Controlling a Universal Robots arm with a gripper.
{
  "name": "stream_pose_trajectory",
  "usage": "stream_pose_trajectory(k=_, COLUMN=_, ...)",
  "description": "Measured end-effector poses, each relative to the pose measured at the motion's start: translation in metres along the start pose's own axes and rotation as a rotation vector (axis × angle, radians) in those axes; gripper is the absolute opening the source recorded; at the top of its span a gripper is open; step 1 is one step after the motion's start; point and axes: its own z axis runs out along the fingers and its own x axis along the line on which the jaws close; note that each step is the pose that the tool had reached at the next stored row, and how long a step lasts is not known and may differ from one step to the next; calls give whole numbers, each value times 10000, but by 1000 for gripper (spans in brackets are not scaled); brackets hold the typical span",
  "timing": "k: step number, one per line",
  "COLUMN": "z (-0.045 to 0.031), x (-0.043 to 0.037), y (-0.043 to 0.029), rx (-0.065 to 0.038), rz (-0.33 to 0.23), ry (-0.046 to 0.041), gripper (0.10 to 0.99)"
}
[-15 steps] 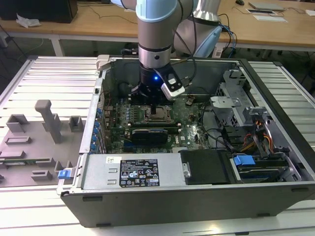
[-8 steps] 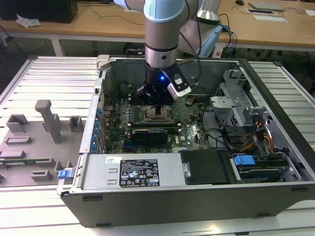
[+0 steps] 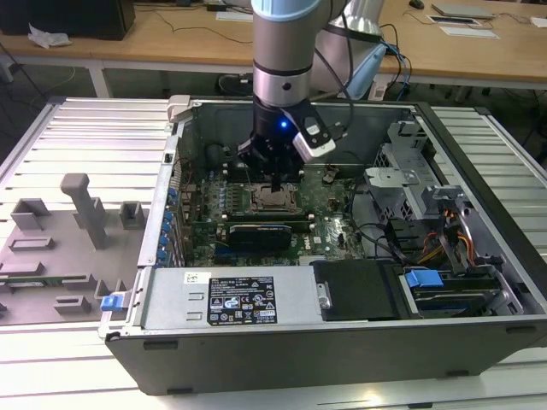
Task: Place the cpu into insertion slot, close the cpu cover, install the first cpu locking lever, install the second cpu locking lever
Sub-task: 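Close the cpu cover, then install the first cpu locking lever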
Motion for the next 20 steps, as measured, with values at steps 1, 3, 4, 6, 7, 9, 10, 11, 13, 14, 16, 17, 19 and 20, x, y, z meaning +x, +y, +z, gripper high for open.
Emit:
stream_pose_trajectory(k=1, z=-29, x=-1, y=0, rx=0, rz=0, ry=0, gripper=106)
stream_pose_trajectory(k=3, z=-76, x=-3, y=1, rx=1, rz=0, ry=1, gripper=106)
stream_pose_trajectory(k=4, z=-87, x=-3, y=2, rx=0, rz=0, ry=0, gripper=106)
stream_pose_trajectory(k=6, z=-89, x=-3, y=2, rx=-1, rz=0, ry=-1, gripper=106)
stream_pose_trajectory(k=7, z=-91, x=-3, y=2, rx=0, rz=0, ry=0, gripper=106)
stream_pose_trajectory(k=9, z=-93, x=-3, y=2, rx=0, rz=0, ry=0, gripper=106)
stream_pose_trajectory(k=10, z=-93, x=-3, y=2, rx=0, rz=0, ry=0, gripper=106)
stream_pose_trajectory(k=11, z=-94, x=-3, y=2, rx=0, rz=-1, ry=0, gripper=106)
stream_pose_trajectory(k=13, z=-95, x=-3, y=2, rx=0, rz=0, ry=0, gripper=106)
stream_pose_trajectory(k=14, z=-96, x=-3, y=2, rx=0, rz=-1, ry=1, gripper=106)
stream_pose_trajectory(k=16, z=-96, x=-3, y=2, rx=1, rz=0, ry=0, gripper=106)
stream_pose_trajectory(k=17, z=-102, x=-3, y=1, rx=7, rz=-1, ry=4, gripper=106)
stream_pose_trajectory(k=19, z=-117, x=-5, y=2, rx=9, rz=-2, ry=2, gripper=106)
stream_pose_trajectory(k=20, z=-140, x=-5, y=3, rx=11, rz=-2, ry=2, gripper=106)
